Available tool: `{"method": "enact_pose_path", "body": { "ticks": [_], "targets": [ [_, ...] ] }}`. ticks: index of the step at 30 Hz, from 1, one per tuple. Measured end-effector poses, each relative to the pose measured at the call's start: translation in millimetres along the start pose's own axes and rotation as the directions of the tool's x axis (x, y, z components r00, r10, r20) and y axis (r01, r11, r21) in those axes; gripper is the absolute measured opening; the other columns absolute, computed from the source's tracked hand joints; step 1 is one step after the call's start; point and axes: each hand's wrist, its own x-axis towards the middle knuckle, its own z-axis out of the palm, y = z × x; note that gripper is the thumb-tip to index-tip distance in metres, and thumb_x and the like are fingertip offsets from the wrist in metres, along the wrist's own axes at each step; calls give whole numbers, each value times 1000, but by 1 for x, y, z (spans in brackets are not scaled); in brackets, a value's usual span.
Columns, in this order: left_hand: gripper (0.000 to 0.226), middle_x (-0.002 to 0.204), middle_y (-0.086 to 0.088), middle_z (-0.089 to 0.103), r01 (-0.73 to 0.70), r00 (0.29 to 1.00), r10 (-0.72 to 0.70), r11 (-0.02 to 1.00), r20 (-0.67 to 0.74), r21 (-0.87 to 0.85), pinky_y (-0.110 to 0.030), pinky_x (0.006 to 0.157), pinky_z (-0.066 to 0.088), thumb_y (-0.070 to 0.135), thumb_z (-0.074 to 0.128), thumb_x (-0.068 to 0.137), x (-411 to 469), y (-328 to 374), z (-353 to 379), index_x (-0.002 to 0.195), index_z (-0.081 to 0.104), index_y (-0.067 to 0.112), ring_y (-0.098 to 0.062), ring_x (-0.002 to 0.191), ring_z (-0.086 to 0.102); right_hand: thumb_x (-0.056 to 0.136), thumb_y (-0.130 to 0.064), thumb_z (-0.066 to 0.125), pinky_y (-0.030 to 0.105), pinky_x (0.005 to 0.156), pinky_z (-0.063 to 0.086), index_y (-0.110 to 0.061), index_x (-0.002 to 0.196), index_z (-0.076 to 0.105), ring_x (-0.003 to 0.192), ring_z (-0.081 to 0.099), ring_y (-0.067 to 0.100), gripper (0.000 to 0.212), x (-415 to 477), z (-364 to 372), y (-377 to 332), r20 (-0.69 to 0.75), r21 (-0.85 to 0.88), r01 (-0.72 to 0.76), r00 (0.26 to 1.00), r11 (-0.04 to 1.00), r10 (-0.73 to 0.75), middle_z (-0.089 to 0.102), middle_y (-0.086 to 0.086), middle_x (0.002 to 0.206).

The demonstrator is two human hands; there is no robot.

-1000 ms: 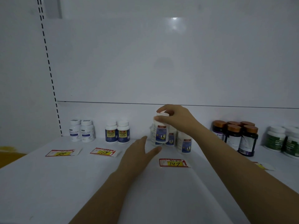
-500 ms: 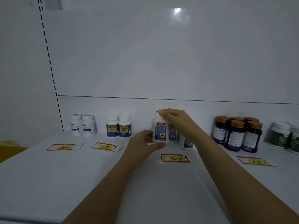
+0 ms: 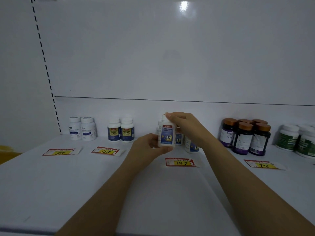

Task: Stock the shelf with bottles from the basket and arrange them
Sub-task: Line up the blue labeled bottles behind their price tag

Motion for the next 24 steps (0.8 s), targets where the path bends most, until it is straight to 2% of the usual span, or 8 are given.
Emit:
{"method": "enact_pose_path", "body": {
  "ticks": [6,9,12,14,16,19,21,24],
  "targets": [
    [37,92,19,59,-14,1000,14,1000,-17,-8,-4,63,38,40,75,75,-2,2,0,102,52,32,10,79,56,92,-47,51,36,89,55,-22,119,65,95,67,13,39,-3,0,-3,-2,15,32,999,999,-32,69,-4,107],
    [44,90,21,55,-24,997,22,999,-79,-26,-4,61,38,38,78,72,-3,3,-1,105,49,29,8,80,54,91,-47,53,32,88,53,-26,116,63,98,66,10,35,-6,0,-8,-4,18,64,998,998,-64,67,-8,109],
    [53,95,15,54,-14,992,6,998,-128,-65,-7,65,40,32,81,69,-2,4,-1,108,45,23,3,83,54,86,-47,60,26,81,53,-33,113,59,99,64,9,30,-9,0,-13,-30,-16,86,996,996,-86,64,-8,114],
    [59,102,10,56,6,996,-16,994,-90,-106,-9,69,42,30,82,69,-2,5,-1,112,44,22,-2,87,56,86,-43,63,26,80,54,-31,116,57,99,64,11,33,-11,-1,-13,-55,23,80,995,997,-79,63,-7,116],
    [65,114,5,61,48,999,-46,981,15,-187,-14,76,46,28,81,70,-2,7,-1,123,45,22,-8,97,60,88,-39,63,26,78,55,-29,119,55,98,65,11,34,-14,-2,-12,-65,73,75,995,995,-70,63,-6,117],
    [56,120,3,62,77,991,-48,968,127,-240,-13,77,45,25,75,76,-5,13,-2,126,50,21,-8,99,61,92,-32,58,26,81,55,-28,123,52,99,64,10,32,-15,-5,-7,-40,117,66,997,991,-62,62,-4,121],
    [53,122,2,62,77,993,-49,963,111,-259,-16,82,44,24,74,78,-5,13,-3,126,52,19,-10,102,60,94,-29,55,30,87,54,-28,127,51,104,63,12,33,-15,-6,-5,0,165,59,998,984,-60,60,-4,124],
    [56,117,3,61,70,997,-60,959,44,-273,-12,72,47,23,77,74,-6,13,-4,123,50,18,-10,97,61,93,-34,55,30,87,54,-27,129,51,105,62,13,36,-13,-3,-7,1,215,44,999,976,-45,60,-4,122]
  ]
}}
